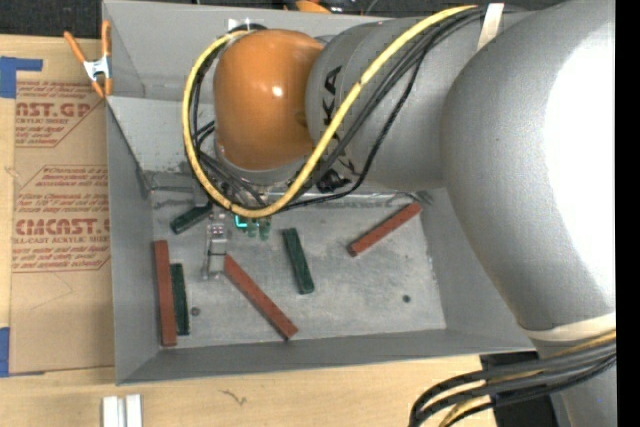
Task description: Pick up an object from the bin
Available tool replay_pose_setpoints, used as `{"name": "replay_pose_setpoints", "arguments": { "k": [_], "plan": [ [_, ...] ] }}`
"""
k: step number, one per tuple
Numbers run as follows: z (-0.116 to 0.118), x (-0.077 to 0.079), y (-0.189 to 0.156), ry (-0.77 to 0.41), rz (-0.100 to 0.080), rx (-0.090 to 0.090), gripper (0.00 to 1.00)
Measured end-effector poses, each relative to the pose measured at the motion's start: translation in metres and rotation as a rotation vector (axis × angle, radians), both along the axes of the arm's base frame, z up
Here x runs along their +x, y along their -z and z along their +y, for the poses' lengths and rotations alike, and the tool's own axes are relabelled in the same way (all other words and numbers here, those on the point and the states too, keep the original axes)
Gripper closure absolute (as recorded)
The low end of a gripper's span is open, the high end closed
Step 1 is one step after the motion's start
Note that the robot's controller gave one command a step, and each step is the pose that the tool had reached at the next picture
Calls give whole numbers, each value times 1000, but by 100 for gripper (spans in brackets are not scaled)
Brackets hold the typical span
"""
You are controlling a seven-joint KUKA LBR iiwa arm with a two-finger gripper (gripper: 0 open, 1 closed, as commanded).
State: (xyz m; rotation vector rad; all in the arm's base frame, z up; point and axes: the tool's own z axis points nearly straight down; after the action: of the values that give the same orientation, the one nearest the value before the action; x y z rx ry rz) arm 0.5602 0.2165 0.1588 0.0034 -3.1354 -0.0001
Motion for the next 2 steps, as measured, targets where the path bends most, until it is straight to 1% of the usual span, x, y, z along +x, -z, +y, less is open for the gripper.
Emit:
{"name": "replay_pose_setpoints", "arguments": {
  "k": [1, 2],
  "plan": [
    [4, 30, 92, -77, -3, -1, 0],
    [-14, 30, 89, -130, -7, 0, 0]
  ]
}}
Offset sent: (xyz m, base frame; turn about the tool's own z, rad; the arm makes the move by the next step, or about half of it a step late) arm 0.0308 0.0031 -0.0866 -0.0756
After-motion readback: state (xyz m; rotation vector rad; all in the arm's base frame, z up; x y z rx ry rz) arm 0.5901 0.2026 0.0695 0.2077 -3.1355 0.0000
